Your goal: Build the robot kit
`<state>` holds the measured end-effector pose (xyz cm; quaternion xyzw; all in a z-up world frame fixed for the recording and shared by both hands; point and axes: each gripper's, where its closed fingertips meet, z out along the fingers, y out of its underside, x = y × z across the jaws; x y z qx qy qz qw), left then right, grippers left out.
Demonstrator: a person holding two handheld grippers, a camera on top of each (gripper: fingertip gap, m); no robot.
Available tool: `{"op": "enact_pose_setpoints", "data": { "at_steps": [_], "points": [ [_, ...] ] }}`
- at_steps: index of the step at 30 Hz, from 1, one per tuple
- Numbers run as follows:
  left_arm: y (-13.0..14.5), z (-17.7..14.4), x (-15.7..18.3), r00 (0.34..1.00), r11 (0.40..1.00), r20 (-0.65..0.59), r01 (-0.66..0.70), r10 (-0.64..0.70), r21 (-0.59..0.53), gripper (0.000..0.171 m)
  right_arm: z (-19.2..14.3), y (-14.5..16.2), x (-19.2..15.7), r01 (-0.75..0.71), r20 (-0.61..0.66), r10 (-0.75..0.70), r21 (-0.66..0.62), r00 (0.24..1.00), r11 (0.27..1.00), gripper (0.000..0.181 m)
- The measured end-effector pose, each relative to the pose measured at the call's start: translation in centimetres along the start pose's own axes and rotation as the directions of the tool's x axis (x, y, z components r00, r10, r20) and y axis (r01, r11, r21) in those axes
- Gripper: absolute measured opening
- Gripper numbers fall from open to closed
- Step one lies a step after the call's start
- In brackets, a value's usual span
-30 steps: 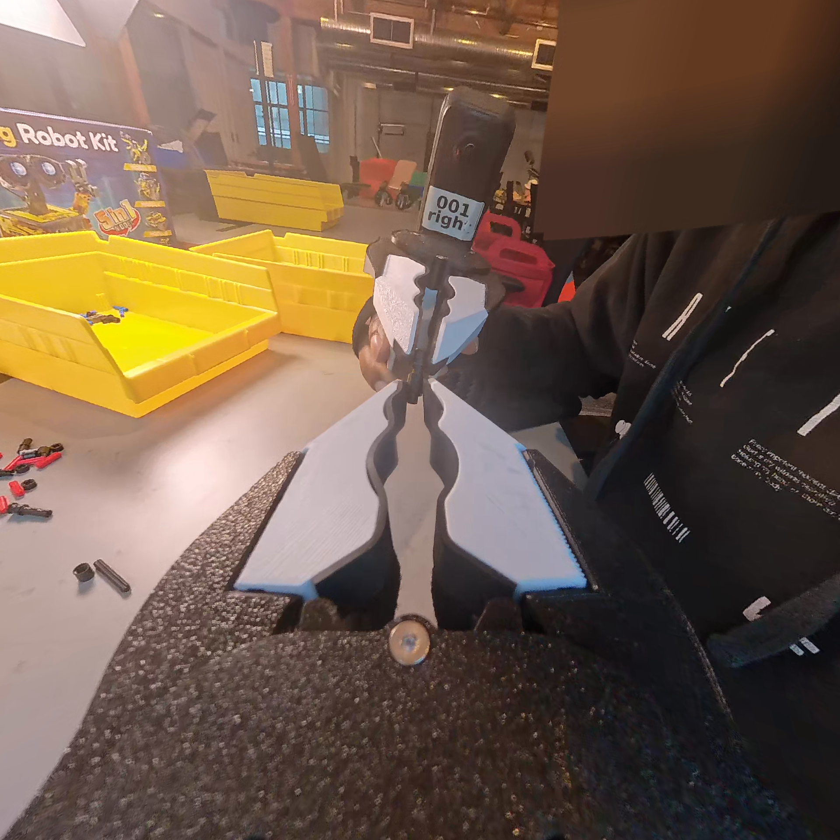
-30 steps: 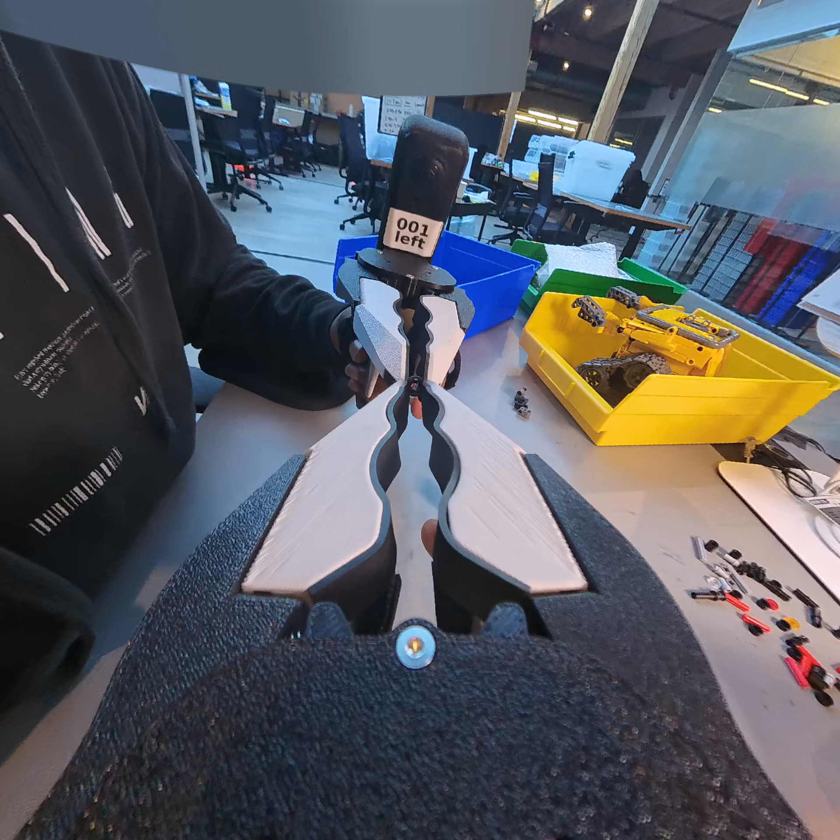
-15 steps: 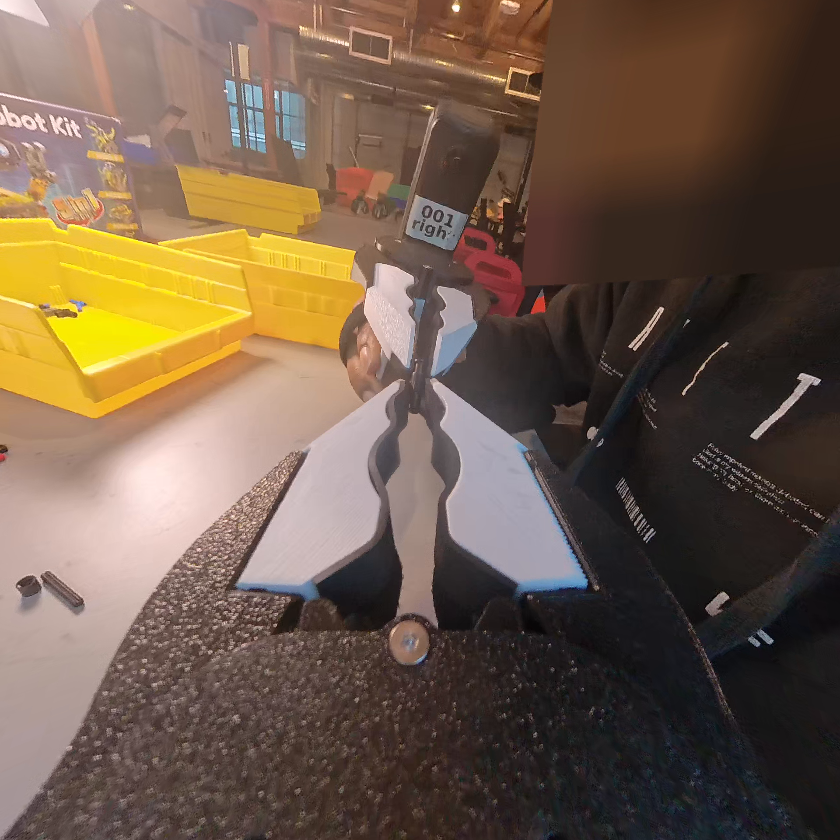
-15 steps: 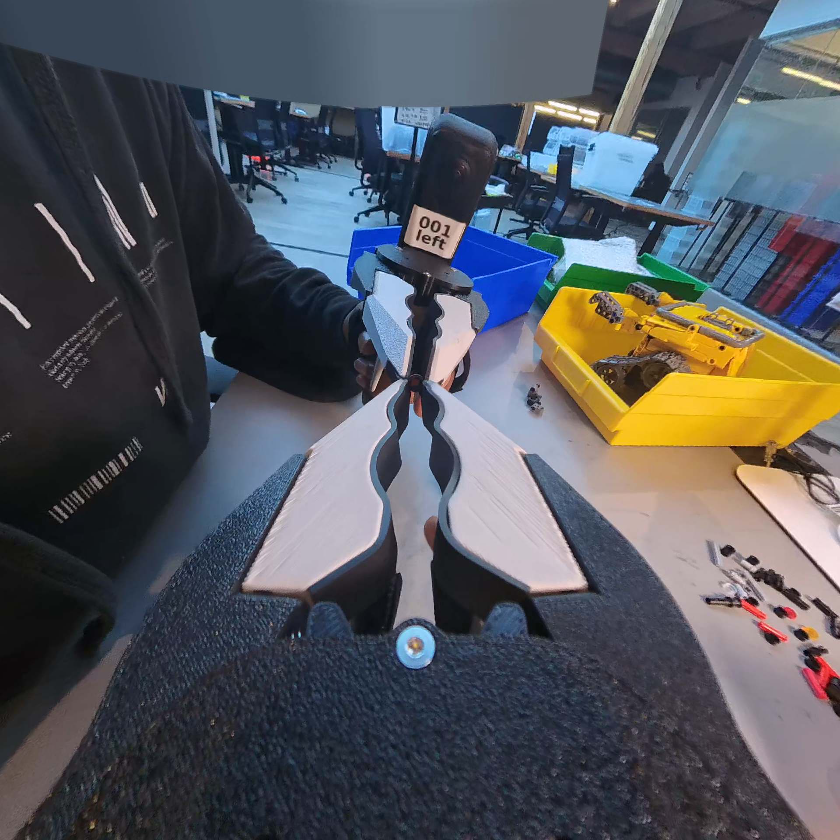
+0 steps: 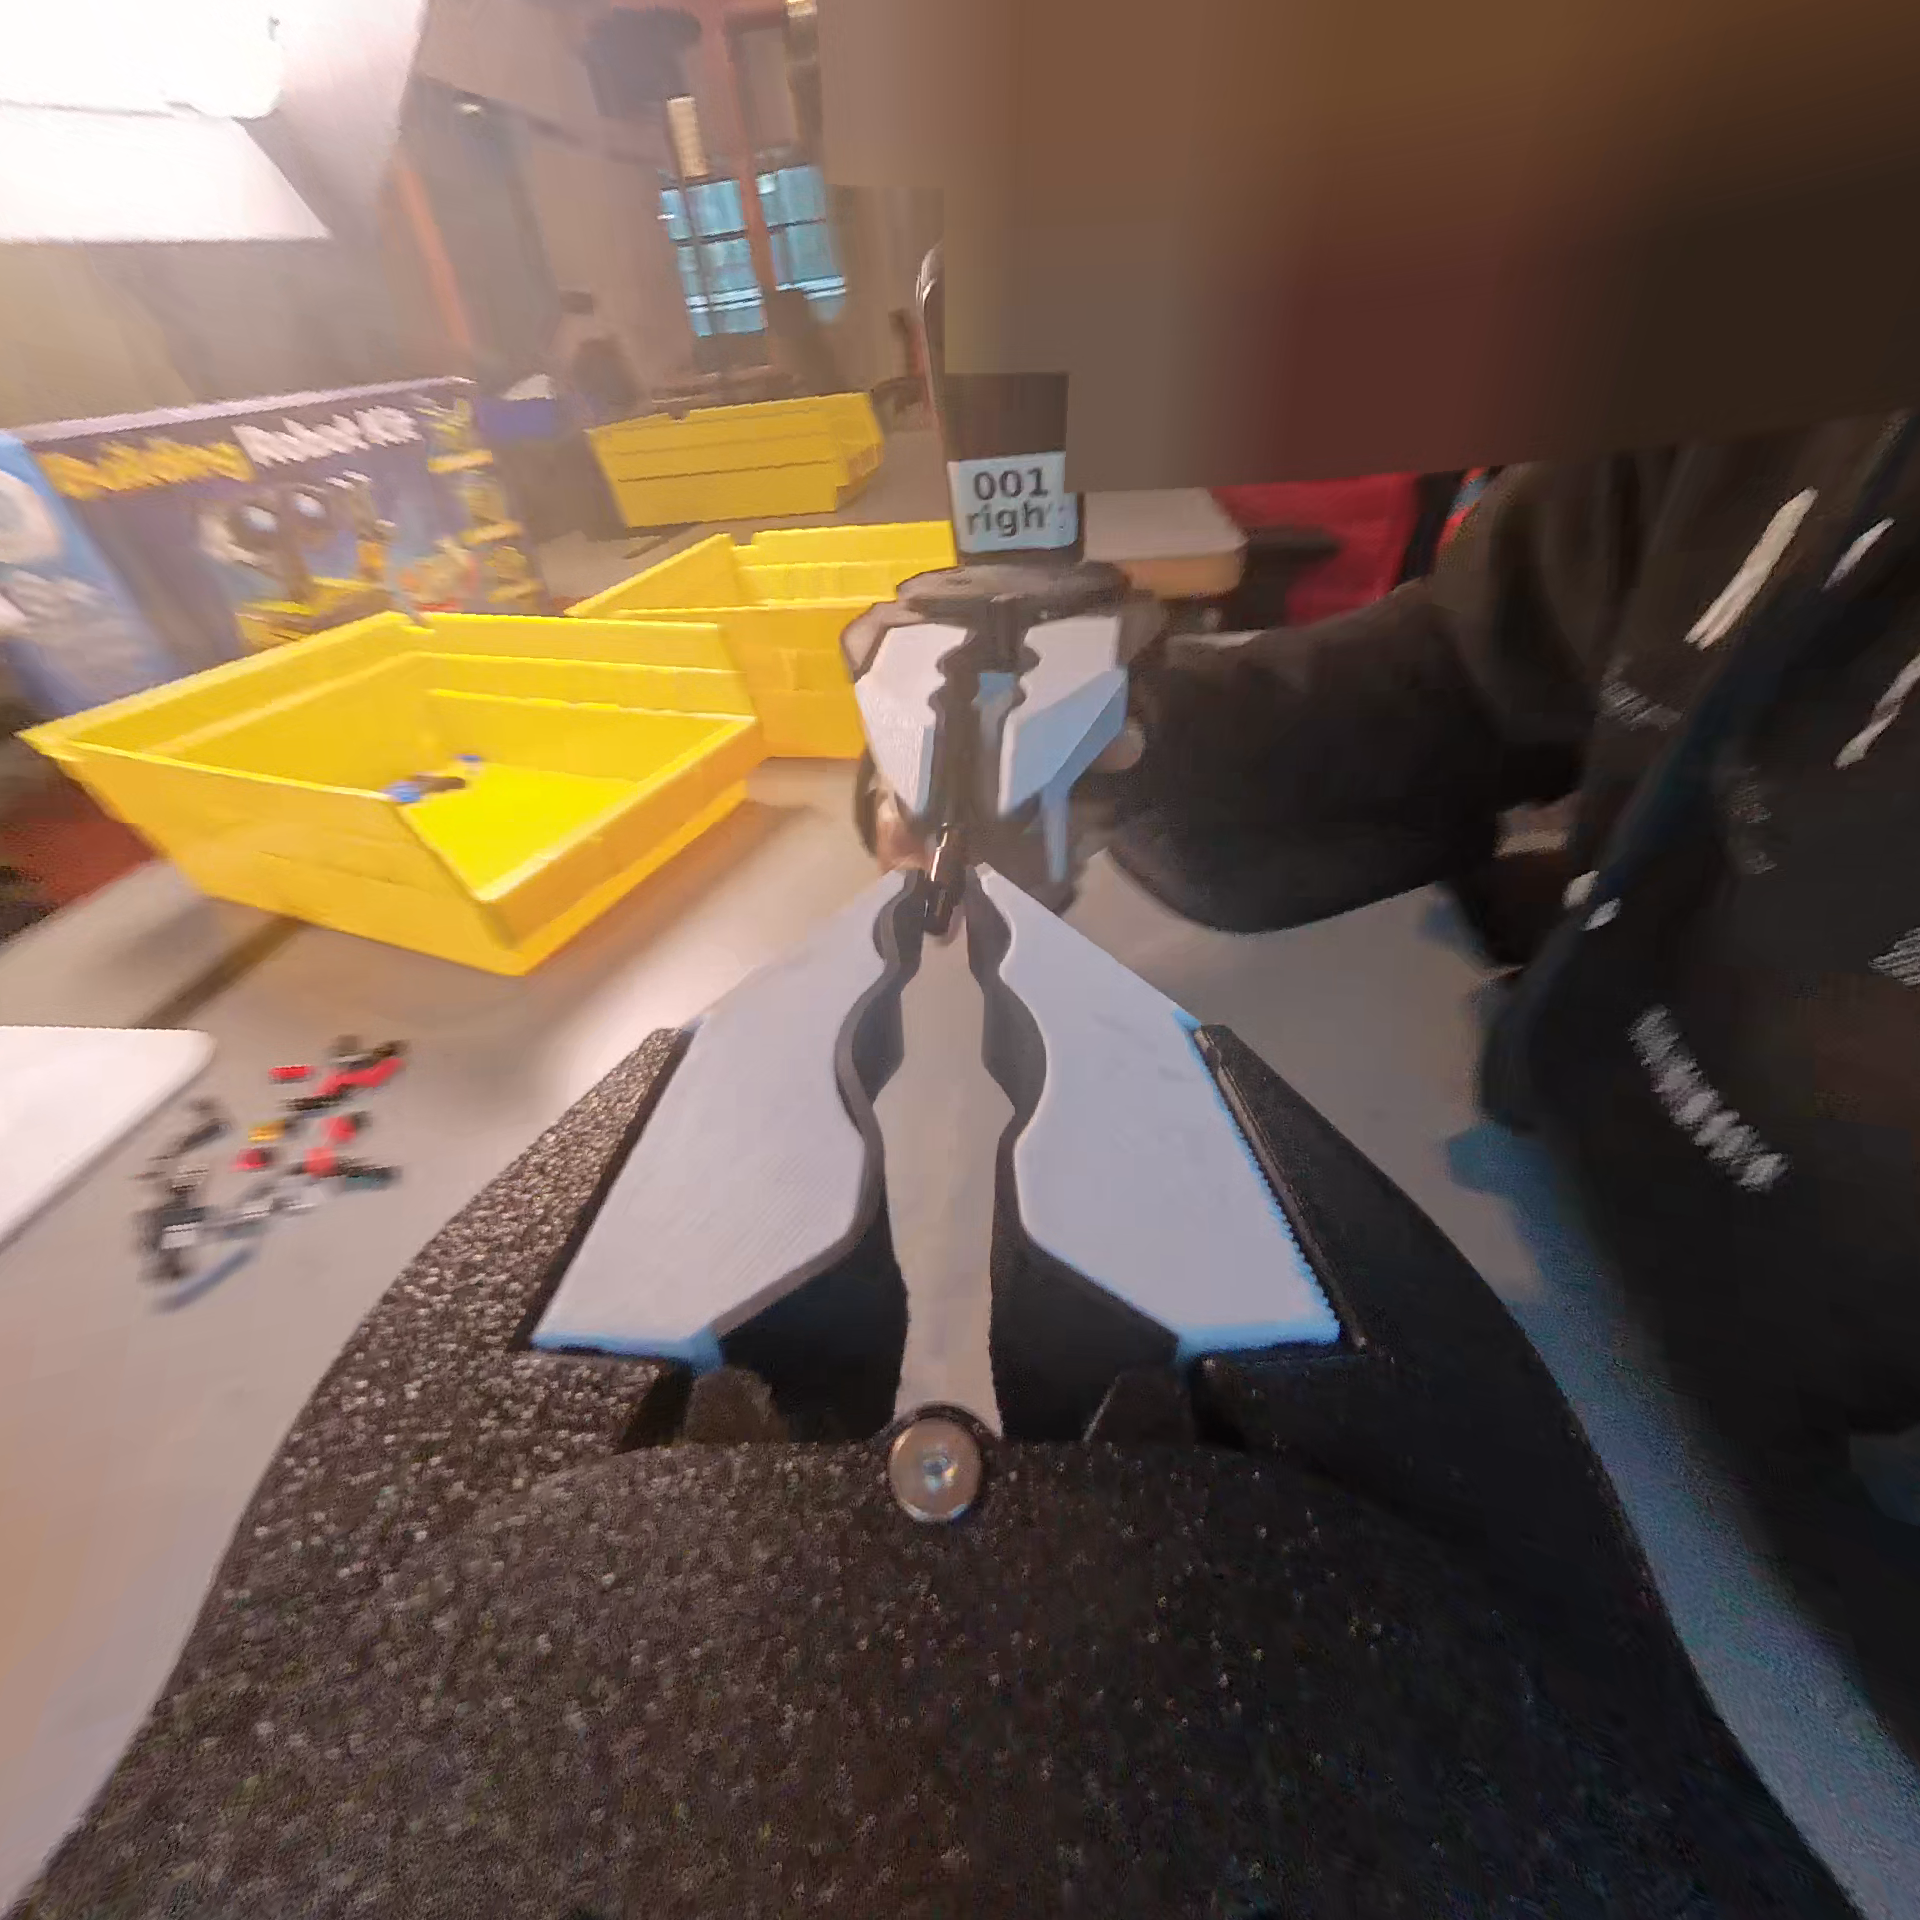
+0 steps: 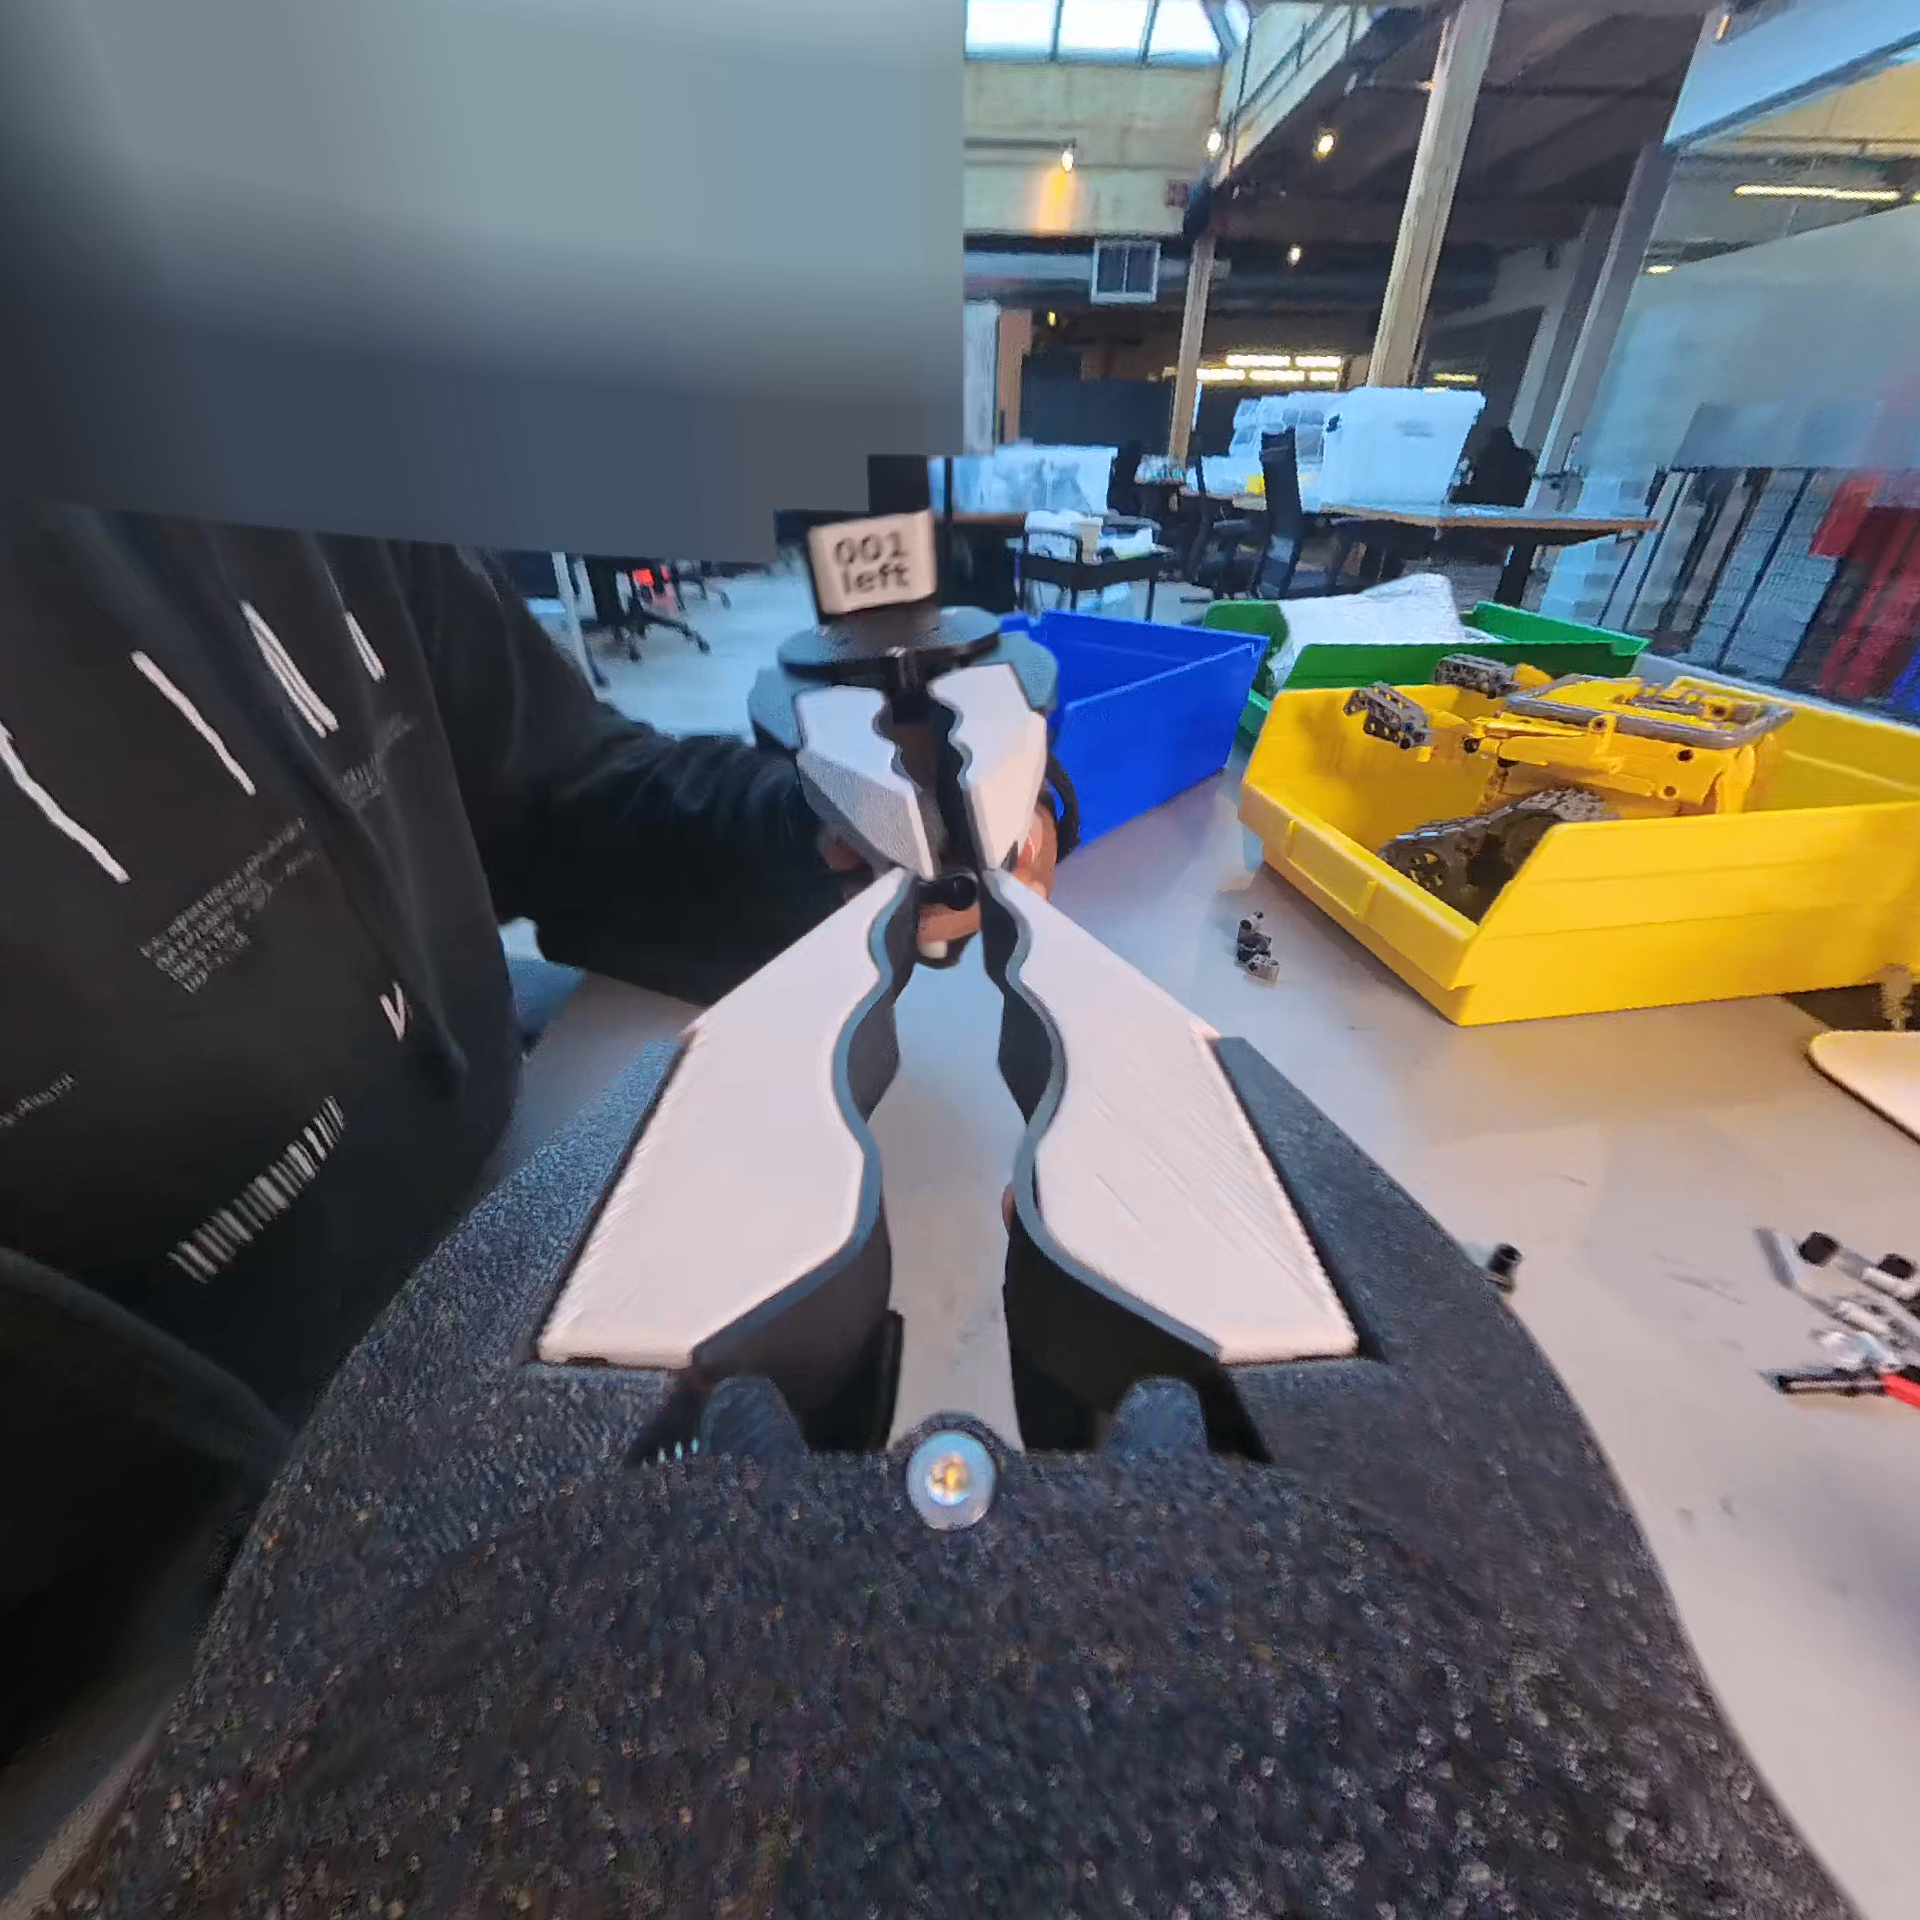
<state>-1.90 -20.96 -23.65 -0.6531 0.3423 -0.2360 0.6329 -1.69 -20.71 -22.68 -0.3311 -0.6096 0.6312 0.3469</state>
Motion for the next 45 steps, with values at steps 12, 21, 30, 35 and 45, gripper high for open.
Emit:
{"op": "enact_pose_setpoints", "data": {
  "at_steps": [12,21,30,35,45],
  "points": [
    [2.2,0.4,-1.1,0.896,0.906,0.178,-0.37,0.407,-0.207,0.007,0.5,2.8,1.1,-0.15,-0.017,0.15,-0.123,0.989,0.981,0.025],
    [2.2,0.6,-0.6,0.94,0.945,0.14,-0.289,0.311,-0.156,0.007,0.5,2.3,0.8,-0.182,0.002,0.183,-0.102,0.983,0.978,0.007],
    [-0.6,-0.3,-3.0,0.937,0.925,0.04,0.336,-0.348,0.178,0.035,-0.1,1.8,2.3,0.092,-0.126,-0.102,-0.084,0.987,0.992,0.007],
    [-1.3,-1.8,-5.5,0.839,0.794,-0.014,0.52,-0.544,0.315,0.05,-0.2,2.1,3.2,0.117,-0.179,-0.133,-0.101,0.975,0.988,0.007],
    [0.7,-4.4,-10.1,0.877,0.983,0.464,0.051,-0.129,0.176,0.0,-0.5,1.6,3.8,0.163,-0.229,-0.188,-0.123,0.955,0.979,0.007]
  ]
}}
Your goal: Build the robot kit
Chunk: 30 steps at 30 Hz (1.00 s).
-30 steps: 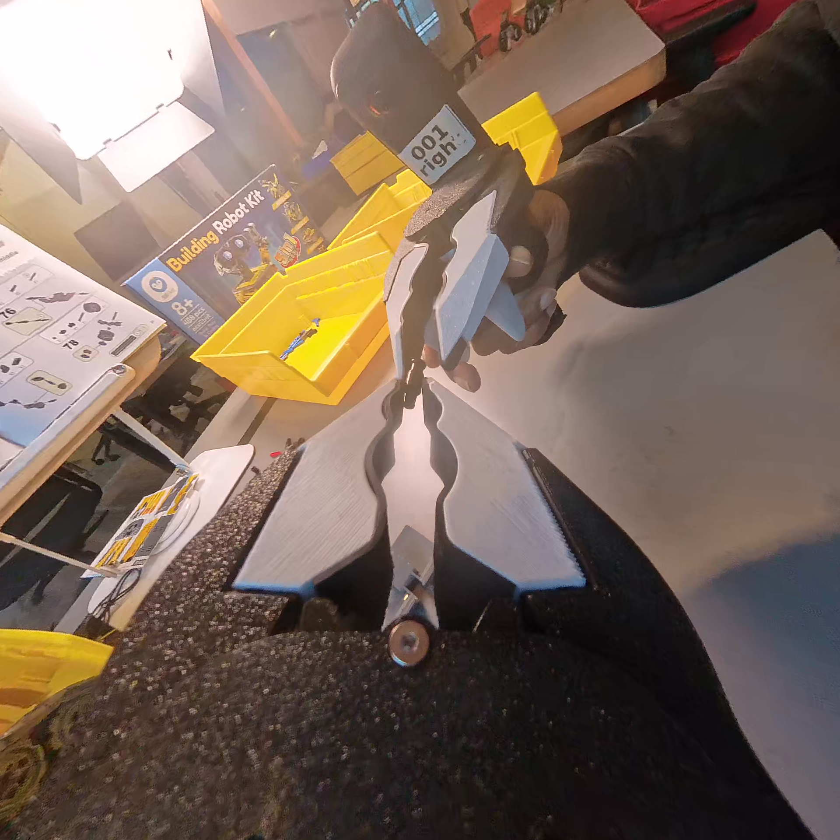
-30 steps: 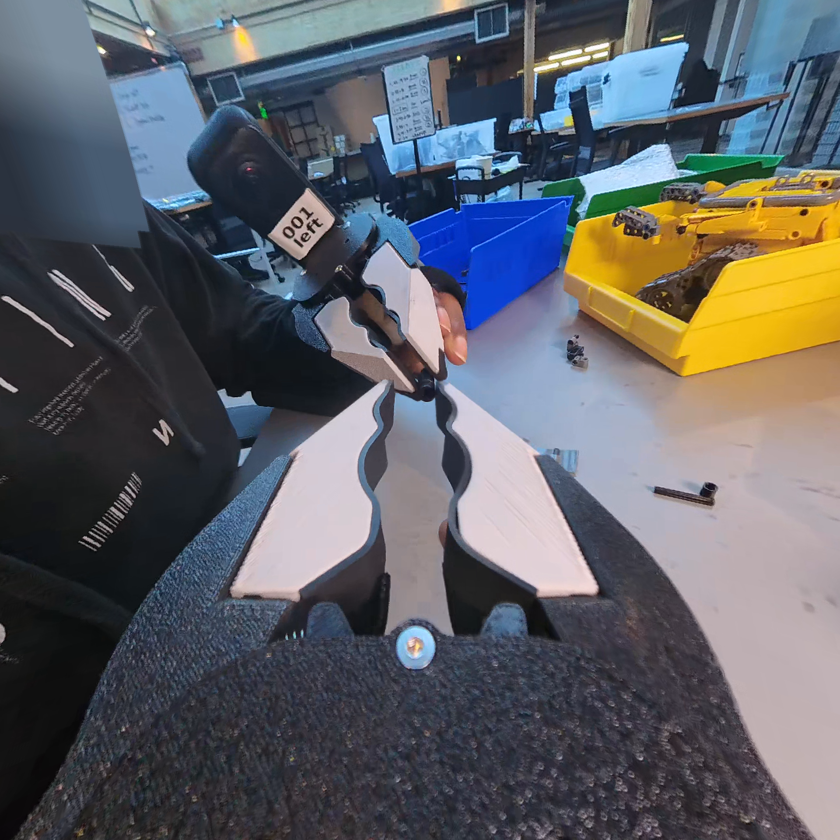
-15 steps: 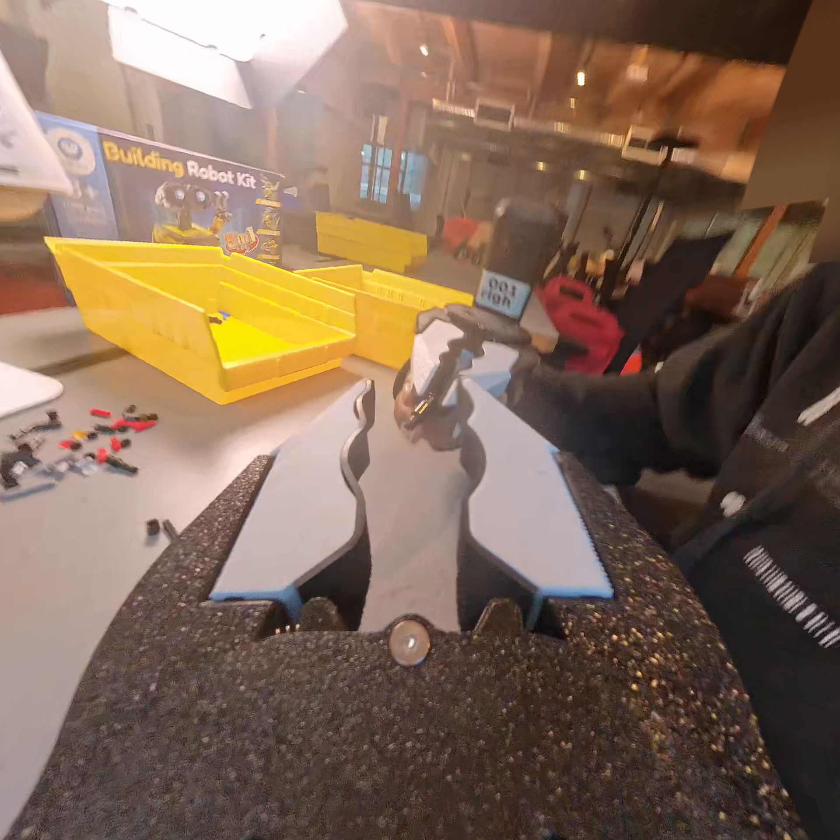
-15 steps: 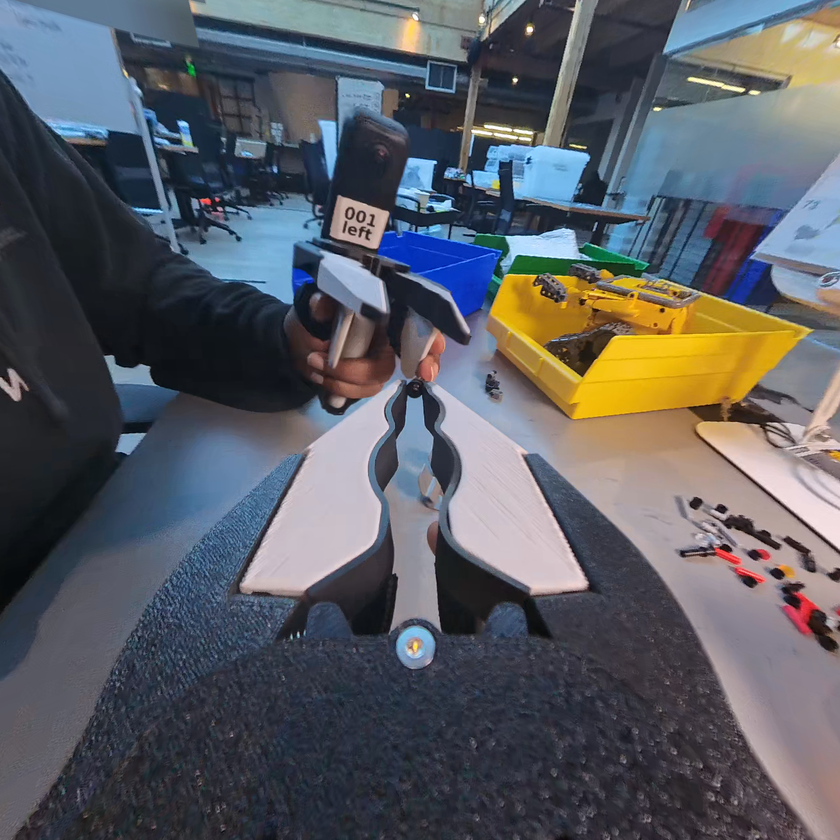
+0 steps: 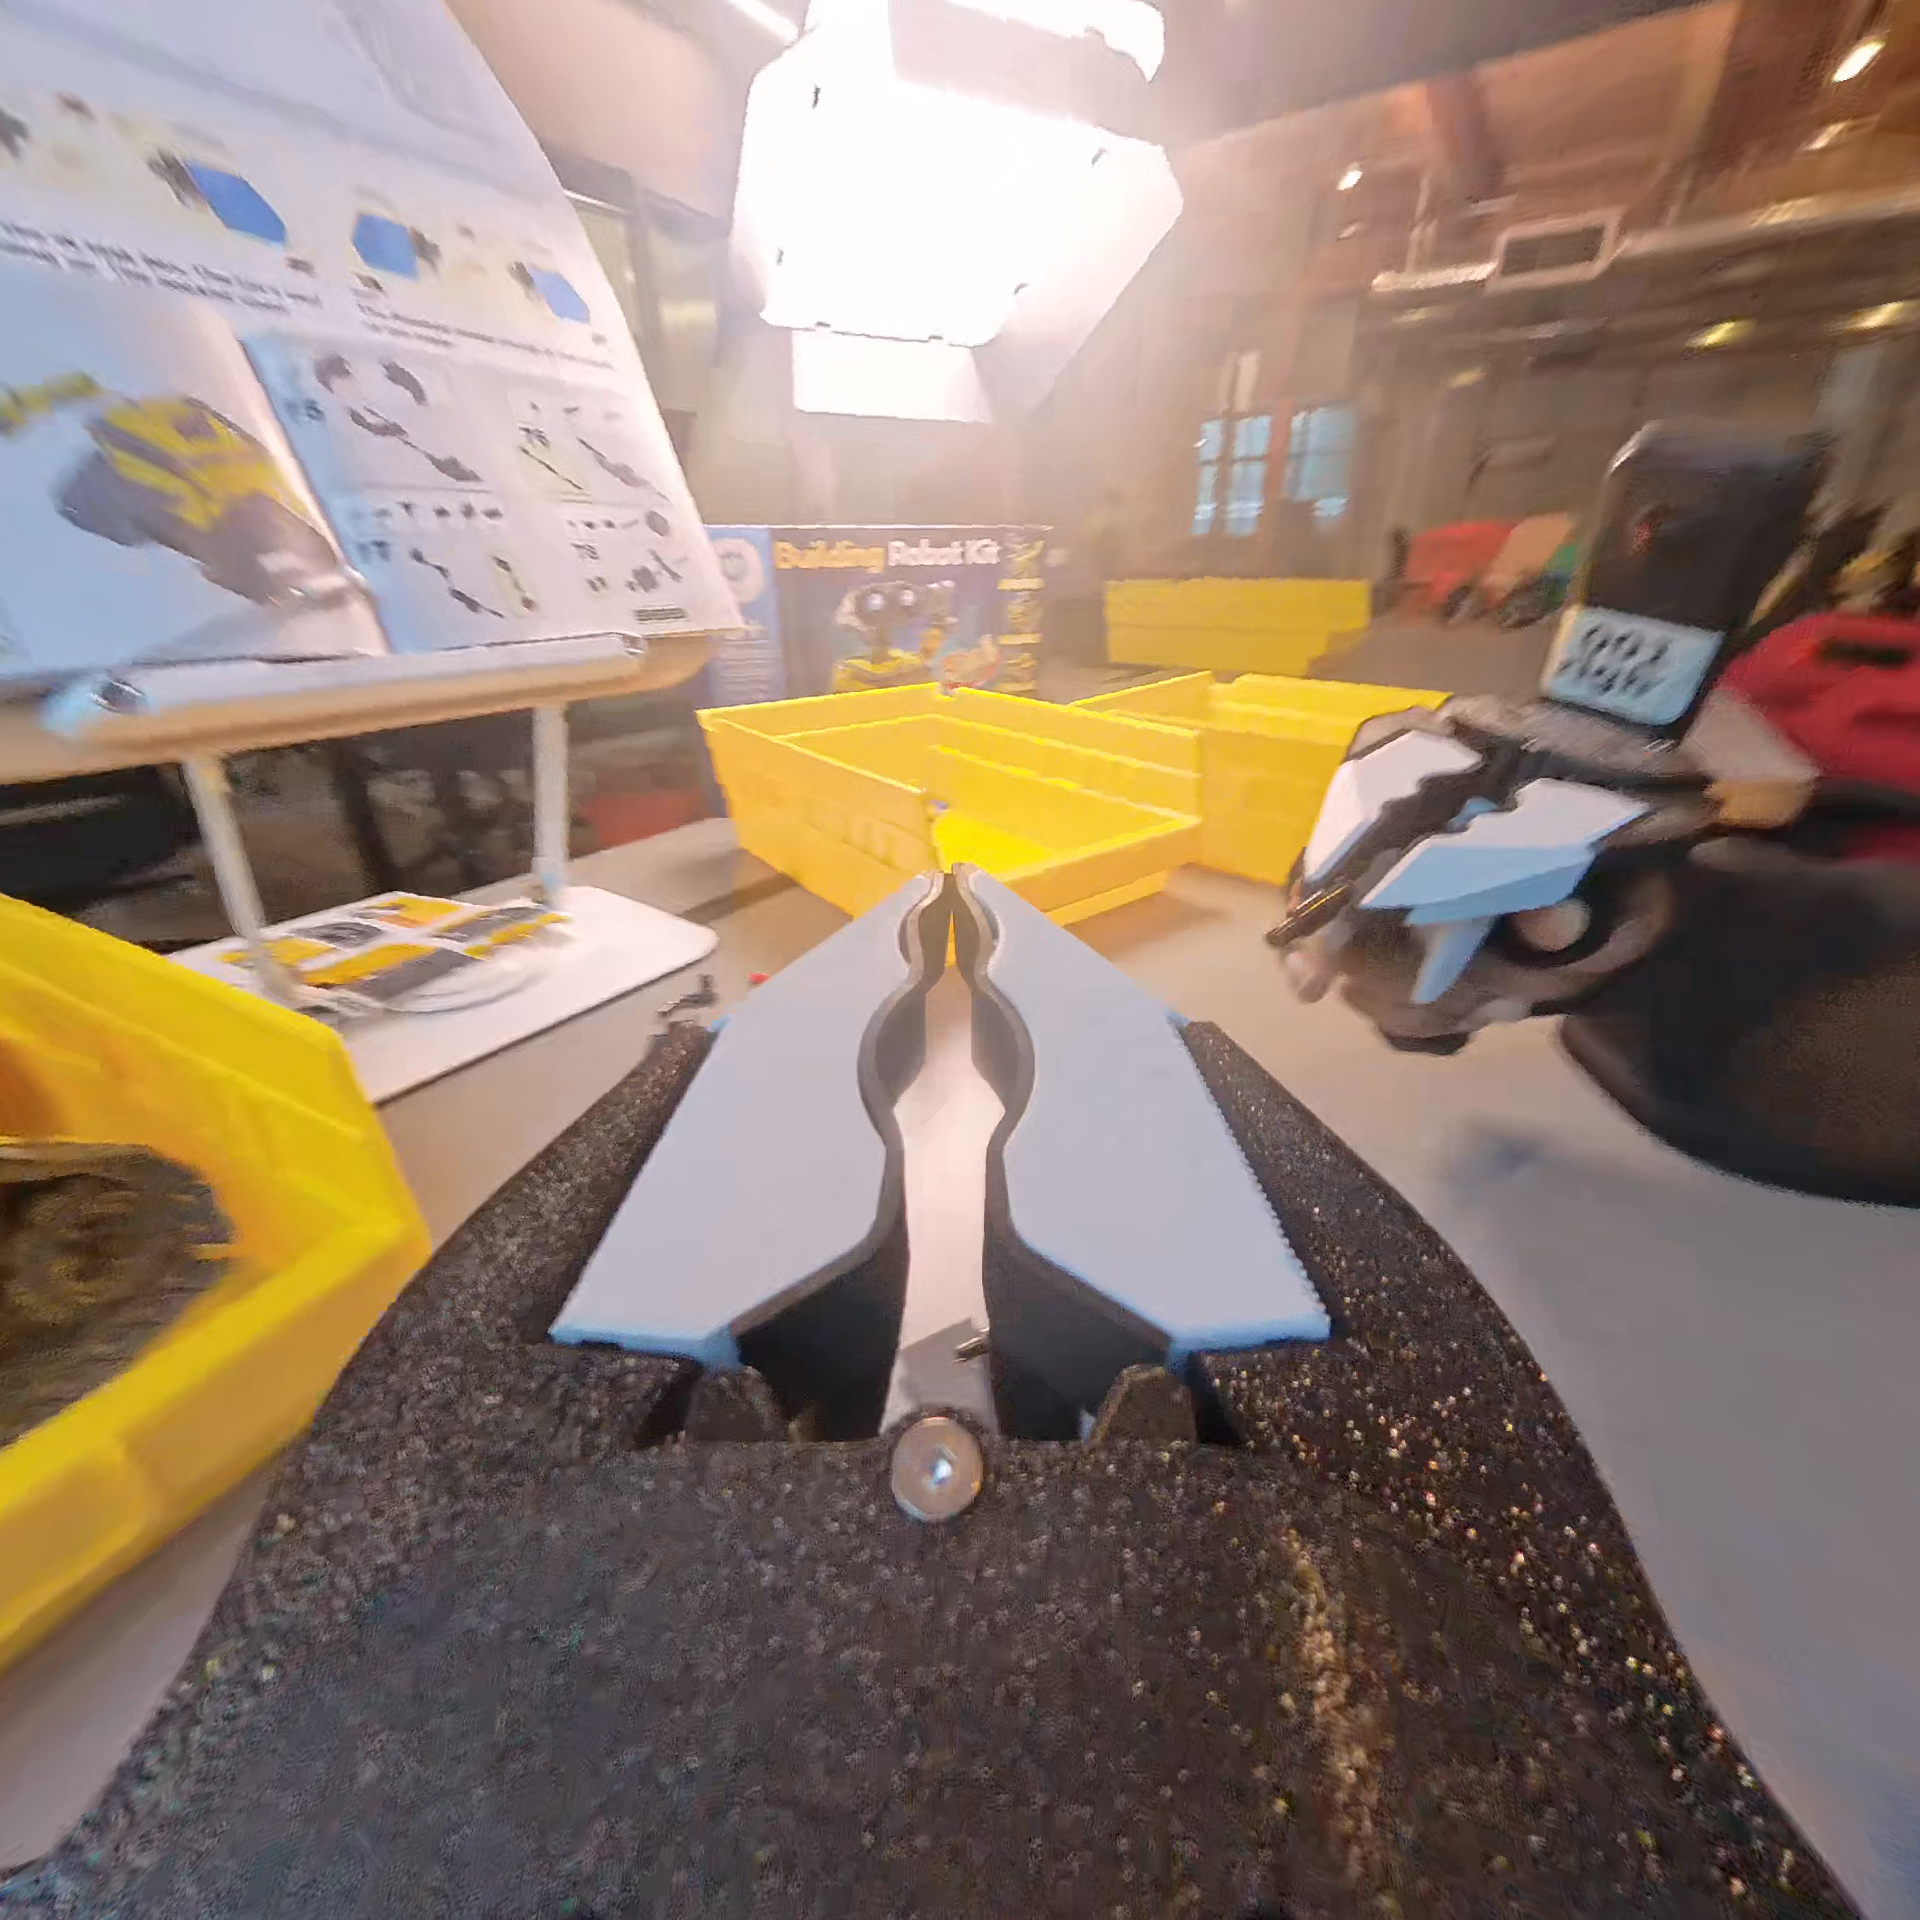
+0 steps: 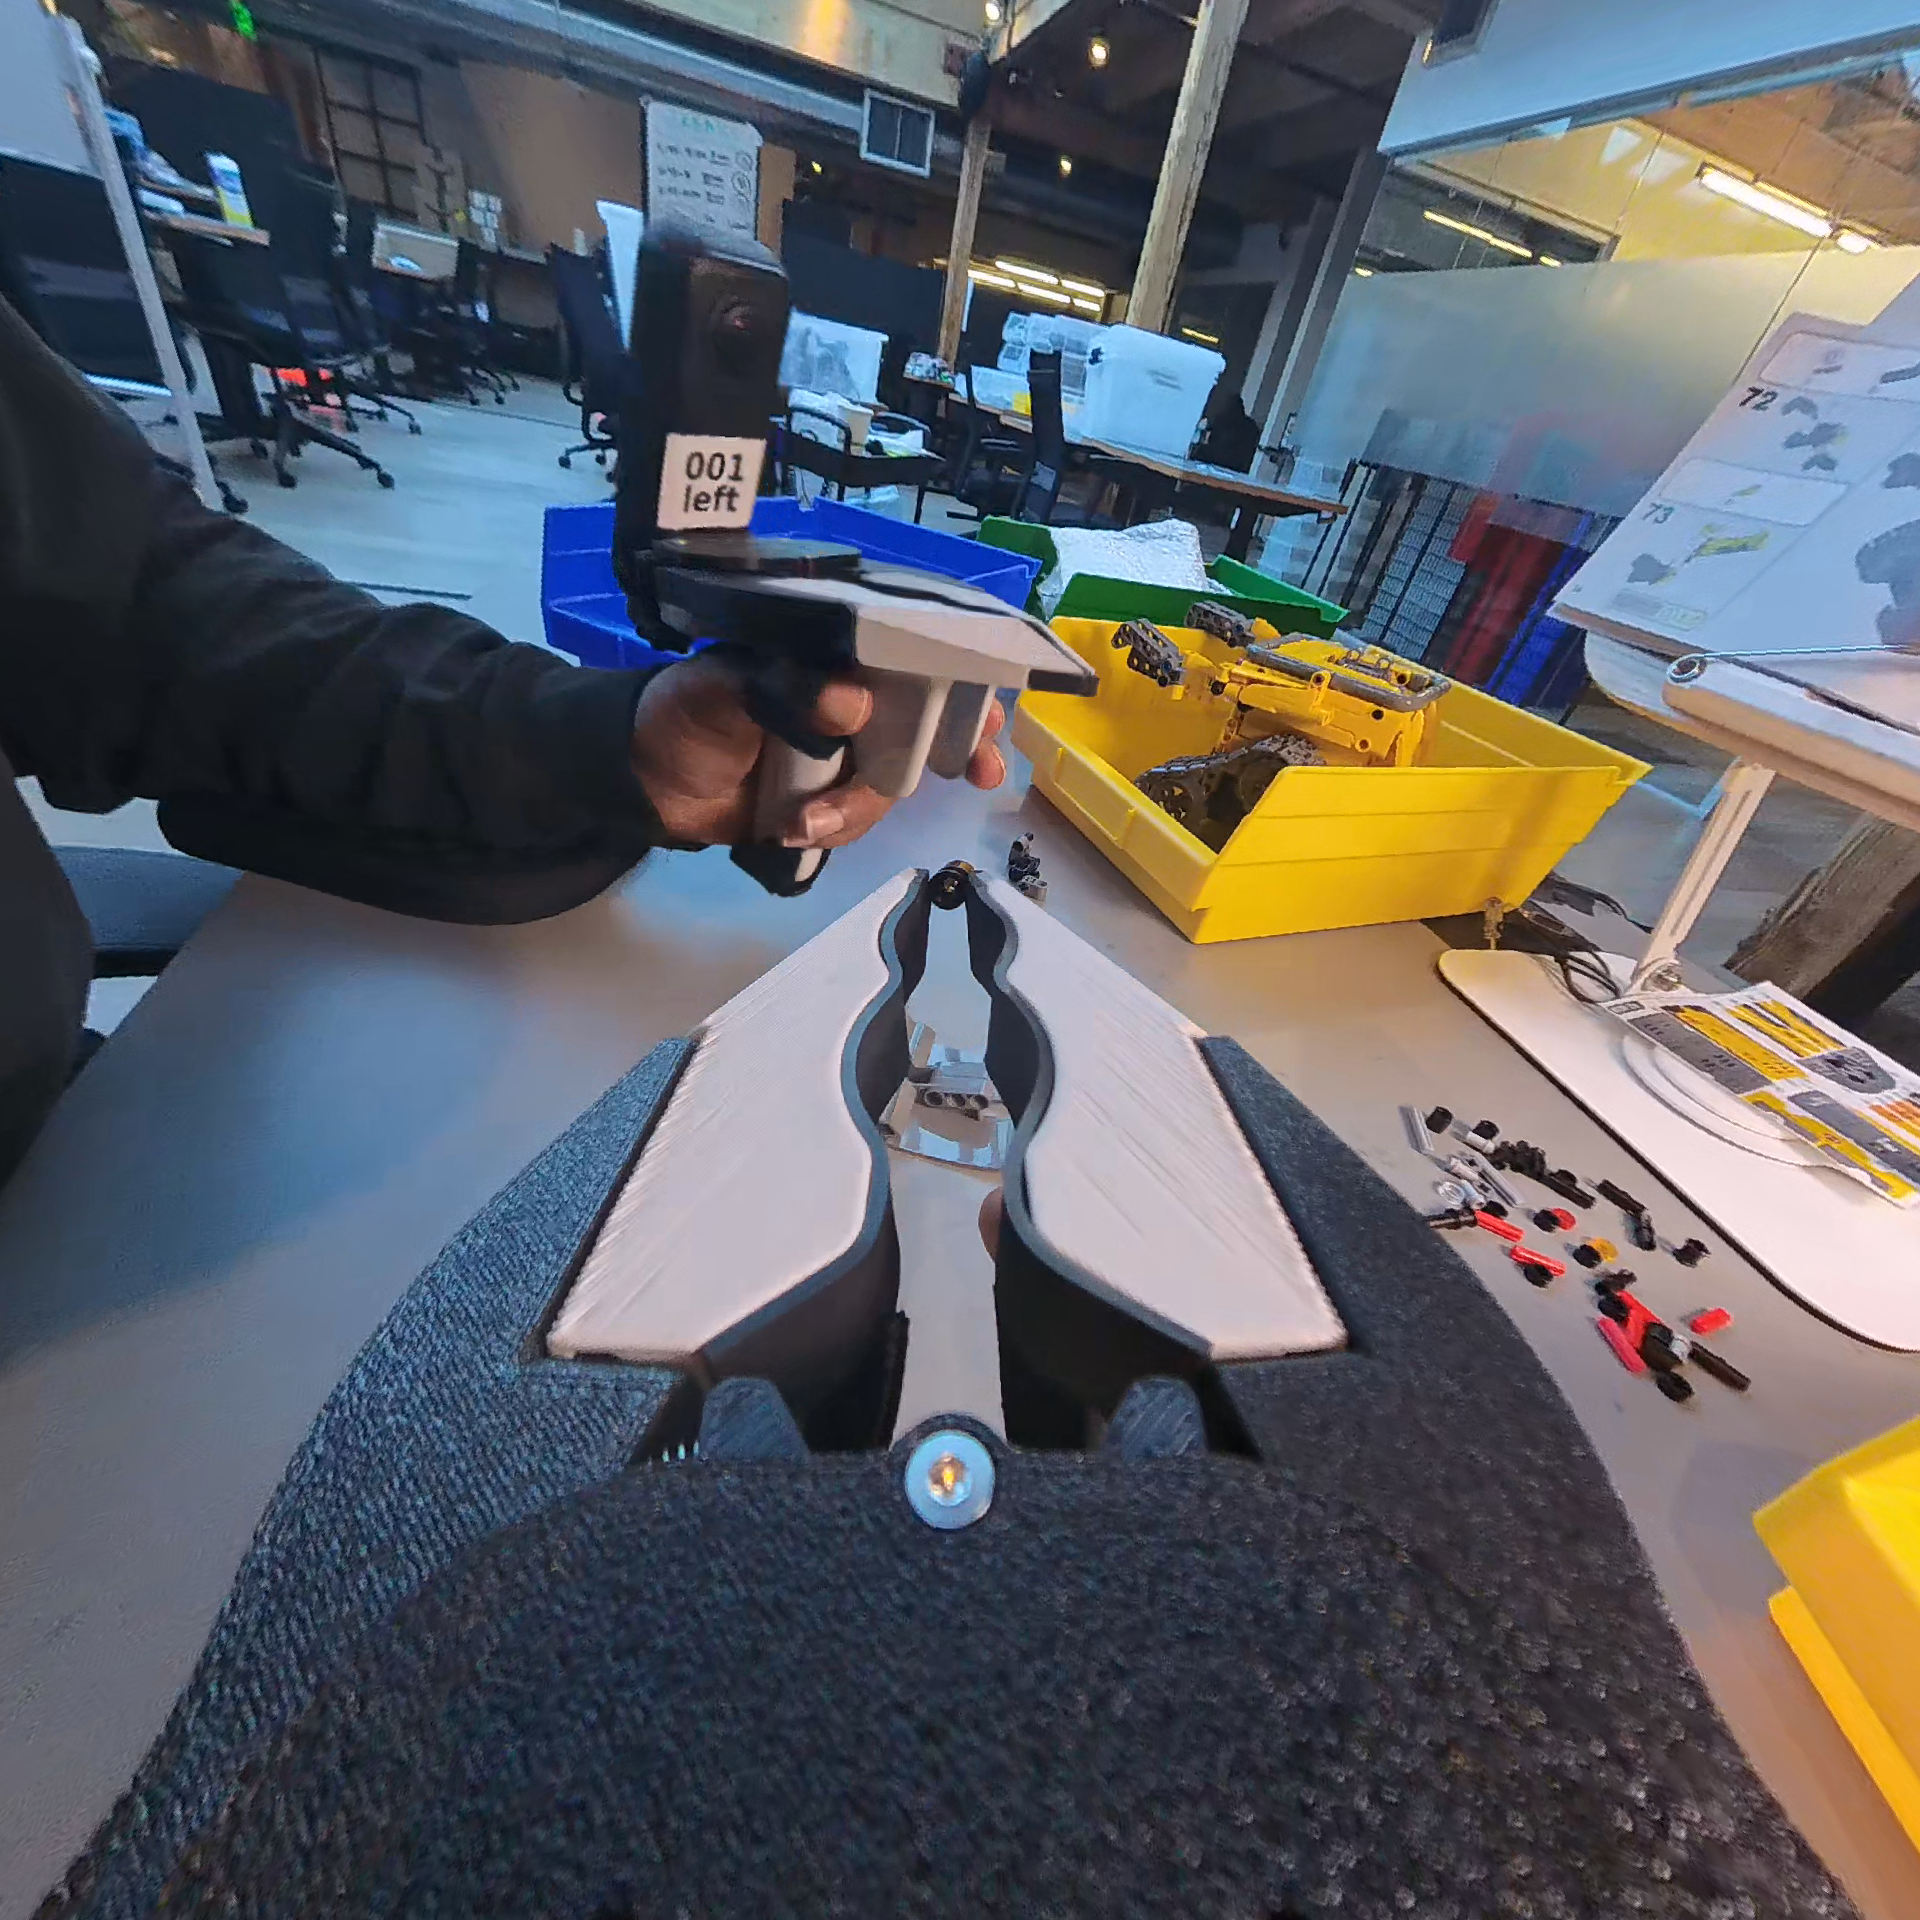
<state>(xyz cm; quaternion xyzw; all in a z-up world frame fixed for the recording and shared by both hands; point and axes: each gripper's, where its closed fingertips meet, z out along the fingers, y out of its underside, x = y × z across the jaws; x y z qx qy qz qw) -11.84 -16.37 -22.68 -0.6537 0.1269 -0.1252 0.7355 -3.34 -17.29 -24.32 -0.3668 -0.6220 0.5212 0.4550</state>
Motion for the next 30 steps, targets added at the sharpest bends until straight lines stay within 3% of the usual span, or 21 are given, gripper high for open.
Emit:
{"op": "enact_pose_setpoints", "data": {
  "at_steps": [3,5,10,12,15,23,25,27,30],
  "points": [
    [1.4,0.2,-0.8,0.989,0.989,0.078,-0.119,0.126,-0.092,0.0,0.1,-0.1,0.0,-0.005,-0.006,0.005,0.005,1.0,1.0,0.007],
    [2.3,0.3,-0.4,0.989,0.982,0.066,-0.119,0.129,-0.144,0.0,0.3,0.0,0.1,-0.001,-0.012,0.001,0.008,1.0,1.0,0.007],
    [3.3,0.8,1.9,0.999,0.981,-0.03,-0.046,0.041,-0.191,0.031,1.1,0.3,0.1,0.014,-0.019,-0.014,0.021,1.0,1.0,0.007],
    [4.1,1.0,2.2,0.997,0.969,-0.031,-0.077,0.071,-0.233,0.026,1.5,0.7,-0.1,0.009,-0.011,-0.009,0.012,1.0,1.0,0.007],
    [5.4,1.2,2.6,0.992,0.945,-0.032,-0.13,0.126,-0.301,0.001,1.8,1.2,-0.3,0.0,-0.005,0.0,0.003,1.0,1.0,0.007],
    [7.3,1.5,3.8,0.989,0.913,-0.086,-0.144,0.12,-0.381,0.0,1.6,1.9,-0.3,0.012,-0.002,-0.012,-0.022,1.0,1.0,0.007],
    [7.3,1.4,5.2,0.986,0.919,-0.153,-0.118,0.064,-0.377,0.0,1.5,2.0,-0.4,0.05,-0.002,-0.05,-0.033,0.999,0.998,0.007],
    [6.1,1.0,7.7,0.95,0.942,-0.294,0.004,-0.108,-0.334,0.002,1.2,1.3,-1.1,0.105,0.015,-0.105,-0.016,0.994,0.994,0.007],
    [3.1,0.0,9.7,0.794,0.906,-0.455,0.277,-0.404,-0.321,0.014,0.6,-0.4,-2.3,0.15,0.058,-0.152,0.038,0.987,0.988,0.007]
  ]
}}
